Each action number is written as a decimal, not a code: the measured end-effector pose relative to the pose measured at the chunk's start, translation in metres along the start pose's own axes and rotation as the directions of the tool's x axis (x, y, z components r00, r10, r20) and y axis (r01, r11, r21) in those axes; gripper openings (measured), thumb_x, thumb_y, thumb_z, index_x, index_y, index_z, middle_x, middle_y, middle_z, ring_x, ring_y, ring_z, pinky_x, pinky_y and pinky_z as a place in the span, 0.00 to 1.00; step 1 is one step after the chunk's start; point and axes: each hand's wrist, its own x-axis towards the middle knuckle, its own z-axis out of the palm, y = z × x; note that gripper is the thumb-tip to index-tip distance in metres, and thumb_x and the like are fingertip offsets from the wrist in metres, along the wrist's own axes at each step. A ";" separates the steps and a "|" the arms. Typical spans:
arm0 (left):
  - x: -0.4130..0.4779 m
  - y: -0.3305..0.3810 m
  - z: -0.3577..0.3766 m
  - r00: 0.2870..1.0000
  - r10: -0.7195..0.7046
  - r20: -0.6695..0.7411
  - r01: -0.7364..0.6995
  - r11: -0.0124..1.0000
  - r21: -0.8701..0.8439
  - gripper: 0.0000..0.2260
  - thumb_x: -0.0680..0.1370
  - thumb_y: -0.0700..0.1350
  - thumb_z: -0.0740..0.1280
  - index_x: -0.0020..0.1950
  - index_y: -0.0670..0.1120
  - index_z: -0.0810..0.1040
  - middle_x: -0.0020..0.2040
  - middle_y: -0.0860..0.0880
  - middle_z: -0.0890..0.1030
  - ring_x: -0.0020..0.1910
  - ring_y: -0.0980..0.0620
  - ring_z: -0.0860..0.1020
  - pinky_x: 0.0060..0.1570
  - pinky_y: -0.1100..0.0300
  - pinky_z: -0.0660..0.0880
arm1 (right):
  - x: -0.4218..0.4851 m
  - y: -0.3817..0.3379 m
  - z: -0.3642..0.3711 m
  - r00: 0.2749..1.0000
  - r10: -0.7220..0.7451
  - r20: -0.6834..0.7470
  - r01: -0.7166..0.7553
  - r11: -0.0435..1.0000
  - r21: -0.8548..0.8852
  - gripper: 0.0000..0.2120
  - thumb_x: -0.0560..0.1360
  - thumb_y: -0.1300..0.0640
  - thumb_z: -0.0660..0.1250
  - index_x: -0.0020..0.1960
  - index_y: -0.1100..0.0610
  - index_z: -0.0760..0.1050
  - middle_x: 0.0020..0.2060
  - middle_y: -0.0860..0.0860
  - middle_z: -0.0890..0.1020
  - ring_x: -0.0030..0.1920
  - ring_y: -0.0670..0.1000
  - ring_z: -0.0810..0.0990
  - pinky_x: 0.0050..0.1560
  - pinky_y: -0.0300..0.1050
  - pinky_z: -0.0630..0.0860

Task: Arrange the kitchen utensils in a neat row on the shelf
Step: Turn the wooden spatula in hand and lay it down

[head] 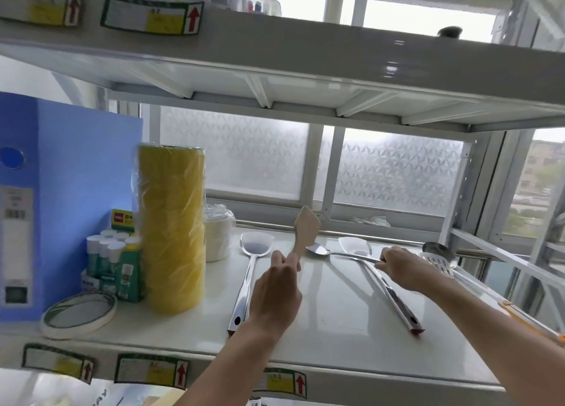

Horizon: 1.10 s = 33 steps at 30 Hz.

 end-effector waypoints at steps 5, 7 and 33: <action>0.001 0.000 -0.003 0.990 -0.063 -0.126 0.047 0.991 -0.126 0.11 0.79 0.33 0.59 0.57 0.46 0.74 0.53 0.46 0.73 0.43 0.43 0.81 0.41 0.54 0.76 | -0.020 -0.061 -0.001 0.999 0.029 0.015 -0.032 0.948 0.317 0.11 0.80 0.53 0.62 0.52 0.60 0.79 0.46 0.59 0.83 0.49 0.59 0.82 0.48 0.48 0.76; 0.002 -0.001 -0.006 0.983 -0.088 -0.158 0.060 0.983 -0.175 0.08 0.81 0.34 0.61 0.57 0.45 0.75 0.53 0.46 0.74 0.43 0.44 0.82 0.39 0.61 0.72 | -0.029 -0.089 0.006 1.000 0.012 0.021 -0.020 0.894 0.447 0.10 0.79 0.53 0.60 0.50 0.57 0.78 0.42 0.59 0.84 0.43 0.61 0.84 0.43 0.53 0.80; 0.003 -0.012 -0.005 0.974 -0.137 -0.180 0.063 0.929 -0.364 0.10 0.83 0.38 0.59 0.48 0.45 0.78 0.48 0.48 0.75 0.44 0.50 0.78 0.45 0.62 0.73 | -0.063 -0.078 0.001 0.987 0.149 -0.061 -0.151 0.988 -0.026 0.21 0.76 0.51 0.61 0.68 0.53 0.70 0.65 0.56 0.74 0.66 0.60 0.72 0.62 0.54 0.71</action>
